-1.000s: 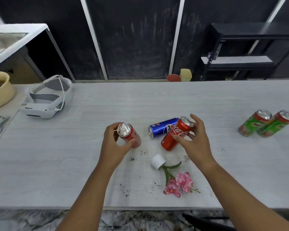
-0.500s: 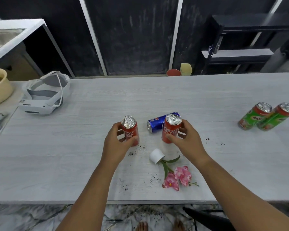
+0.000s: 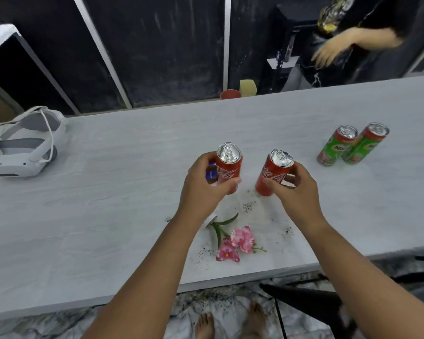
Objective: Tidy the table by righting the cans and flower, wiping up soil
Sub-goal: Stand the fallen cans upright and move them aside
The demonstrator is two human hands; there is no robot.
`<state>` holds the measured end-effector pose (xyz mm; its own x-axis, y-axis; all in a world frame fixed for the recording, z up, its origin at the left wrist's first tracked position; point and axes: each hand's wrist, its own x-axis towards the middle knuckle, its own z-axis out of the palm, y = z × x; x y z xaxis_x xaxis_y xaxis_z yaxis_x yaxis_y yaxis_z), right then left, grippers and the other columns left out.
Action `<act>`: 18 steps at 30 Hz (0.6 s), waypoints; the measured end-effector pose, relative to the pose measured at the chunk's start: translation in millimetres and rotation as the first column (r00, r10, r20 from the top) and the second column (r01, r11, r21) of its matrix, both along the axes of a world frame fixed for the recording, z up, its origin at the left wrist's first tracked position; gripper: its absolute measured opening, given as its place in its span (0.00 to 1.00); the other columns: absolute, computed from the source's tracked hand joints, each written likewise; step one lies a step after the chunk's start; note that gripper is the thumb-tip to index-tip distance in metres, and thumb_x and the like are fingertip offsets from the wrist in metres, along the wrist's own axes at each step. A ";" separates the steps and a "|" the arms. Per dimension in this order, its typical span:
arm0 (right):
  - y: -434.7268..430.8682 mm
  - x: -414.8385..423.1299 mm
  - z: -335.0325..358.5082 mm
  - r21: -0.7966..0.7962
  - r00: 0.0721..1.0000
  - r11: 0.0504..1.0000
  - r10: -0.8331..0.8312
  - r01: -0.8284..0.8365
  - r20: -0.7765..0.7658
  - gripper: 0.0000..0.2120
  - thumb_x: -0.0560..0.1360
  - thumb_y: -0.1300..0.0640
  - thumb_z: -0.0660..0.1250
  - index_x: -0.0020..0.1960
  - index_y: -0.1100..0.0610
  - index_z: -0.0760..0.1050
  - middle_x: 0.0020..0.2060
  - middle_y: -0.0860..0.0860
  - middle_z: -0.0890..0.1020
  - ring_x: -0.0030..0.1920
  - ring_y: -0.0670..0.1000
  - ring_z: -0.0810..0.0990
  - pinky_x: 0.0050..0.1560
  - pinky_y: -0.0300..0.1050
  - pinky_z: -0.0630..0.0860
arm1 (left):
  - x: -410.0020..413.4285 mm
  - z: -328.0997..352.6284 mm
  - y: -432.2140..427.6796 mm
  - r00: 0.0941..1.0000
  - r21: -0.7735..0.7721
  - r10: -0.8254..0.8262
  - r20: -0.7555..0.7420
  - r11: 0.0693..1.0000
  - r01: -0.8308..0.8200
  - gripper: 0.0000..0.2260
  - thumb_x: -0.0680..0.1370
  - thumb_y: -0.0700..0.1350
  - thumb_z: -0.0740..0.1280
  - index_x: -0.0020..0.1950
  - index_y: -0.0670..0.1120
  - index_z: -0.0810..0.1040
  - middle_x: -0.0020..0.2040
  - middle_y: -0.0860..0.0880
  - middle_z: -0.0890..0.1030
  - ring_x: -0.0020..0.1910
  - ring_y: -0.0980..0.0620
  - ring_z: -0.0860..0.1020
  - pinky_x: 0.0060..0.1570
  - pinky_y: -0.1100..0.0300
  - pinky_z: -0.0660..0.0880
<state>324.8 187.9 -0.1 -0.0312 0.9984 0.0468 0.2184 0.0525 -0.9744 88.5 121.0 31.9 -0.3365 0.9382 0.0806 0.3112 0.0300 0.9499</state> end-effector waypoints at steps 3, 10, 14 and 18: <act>3.3 34.4 3.0 0.021 0.997 0.997 -0.079 0.079 0.016 0.28 0.72 0.54 0.83 0.68 0.43 0.79 0.58 0.36 0.85 0.58 0.38 0.83 0.50 0.29 0.79 | 41.0 -3.4 17.0 0.996 0.002 -0.084 0.005 0.996 0.084 0.29 0.66 0.65 0.80 0.64 0.73 0.74 0.63 0.70 0.80 0.63 0.70 0.79 0.54 0.69 0.80; 13.7 117.6 2.5 0.049 0.972 0.974 -0.223 0.219 0.078 0.26 0.71 0.51 0.83 0.67 0.45 0.79 0.59 0.41 0.86 0.59 0.43 0.85 0.55 0.40 0.82 | 134.3 -17.9 56.8 0.967 -0.025 -0.254 -0.006 0.967 0.253 0.29 0.70 0.58 0.82 0.67 0.63 0.76 0.65 0.65 0.80 0.62 0.68 0.78 0.56 0.63 0.82; 23.4 160.2 0.9 0.050 0.956 0.959 -0.283 0.279 0.082 0.26 0.71 0.50 0.84 0.66 0.45 0.80 0.60 0.41 0.86 0.59 0.43 0.85 0.58 0.43 0.82 | 182.6 -21.5 78.7 0.946 -0.044 -0.324 -0.017 0.945 0.323 0.29 0.71 0.55 0.84 0.67 0.61 0.75 0.63 0.64 0.79 0.60 0.69 0.78 0.55 0.60 0.82; 34.9 194.2 1.0 0.058 0.937 0.944 -0.330 0.325 0.115 0.27 0.70 0.47 0.83 0.67 0.46 0.80 0.61 0.42 0.86 0.60 0.42 0.84 0.58 0.40 0.81 | 223.8 -21.8 99.7 0.925 -0.066 -0.377 -0.039 0.925 0.374 0.30 0.71 0.54 0.84 0.69 0.58 0.75 0.66 0.59 0.80 0.60 0.65 0.79 0.57 0.56 0.81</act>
